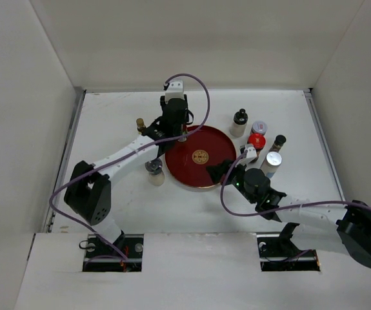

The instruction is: Organize the condiment bottles

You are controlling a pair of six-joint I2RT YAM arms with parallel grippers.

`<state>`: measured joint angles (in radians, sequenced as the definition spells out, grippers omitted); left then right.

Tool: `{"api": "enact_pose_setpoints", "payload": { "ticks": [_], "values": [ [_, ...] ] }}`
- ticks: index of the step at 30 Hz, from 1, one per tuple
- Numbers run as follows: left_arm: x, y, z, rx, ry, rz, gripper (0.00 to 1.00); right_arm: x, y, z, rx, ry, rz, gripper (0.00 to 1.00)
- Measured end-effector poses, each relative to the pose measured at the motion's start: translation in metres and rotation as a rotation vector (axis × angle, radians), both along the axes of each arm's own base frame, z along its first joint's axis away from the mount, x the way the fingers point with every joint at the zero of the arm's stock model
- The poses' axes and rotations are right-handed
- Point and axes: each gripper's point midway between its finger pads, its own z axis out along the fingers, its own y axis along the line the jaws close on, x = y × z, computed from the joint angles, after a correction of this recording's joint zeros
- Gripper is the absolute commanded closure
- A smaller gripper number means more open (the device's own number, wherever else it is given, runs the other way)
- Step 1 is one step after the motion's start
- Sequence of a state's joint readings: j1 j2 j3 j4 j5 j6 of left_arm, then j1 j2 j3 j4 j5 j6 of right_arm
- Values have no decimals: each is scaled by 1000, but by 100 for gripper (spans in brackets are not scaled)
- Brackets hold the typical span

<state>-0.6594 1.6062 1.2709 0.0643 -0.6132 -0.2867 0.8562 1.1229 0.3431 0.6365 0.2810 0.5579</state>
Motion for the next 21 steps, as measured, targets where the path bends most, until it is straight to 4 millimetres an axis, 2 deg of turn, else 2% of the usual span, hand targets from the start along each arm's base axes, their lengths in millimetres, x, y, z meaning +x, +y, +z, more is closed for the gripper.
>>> {"api": "enact_pose_setpoints", "payload": {
  "ticks": [4, 11, 14, 18, 21],
  "values": [
    [12, -13, -22, 17, 32, -20, 84, 1, -1, 1, 3, -1, -5, 35],
    [24, -22, -53, 39, 67, -25, 81, 1, -2, 0, 4, 2, -7, 36],
    [27, -24, -52, 31, 56, -26, 64, 1, -2, 1, 4, 1, -7, 35],
    [29, -27, -47, 12, 32, -23, 34, 1, -2, 1, 4, 1, -7, 35],
    [28, -29, -38, -8, 4, -21, 21, 1, -2, 1, 4, 1, -7, 35]
  ]
}}
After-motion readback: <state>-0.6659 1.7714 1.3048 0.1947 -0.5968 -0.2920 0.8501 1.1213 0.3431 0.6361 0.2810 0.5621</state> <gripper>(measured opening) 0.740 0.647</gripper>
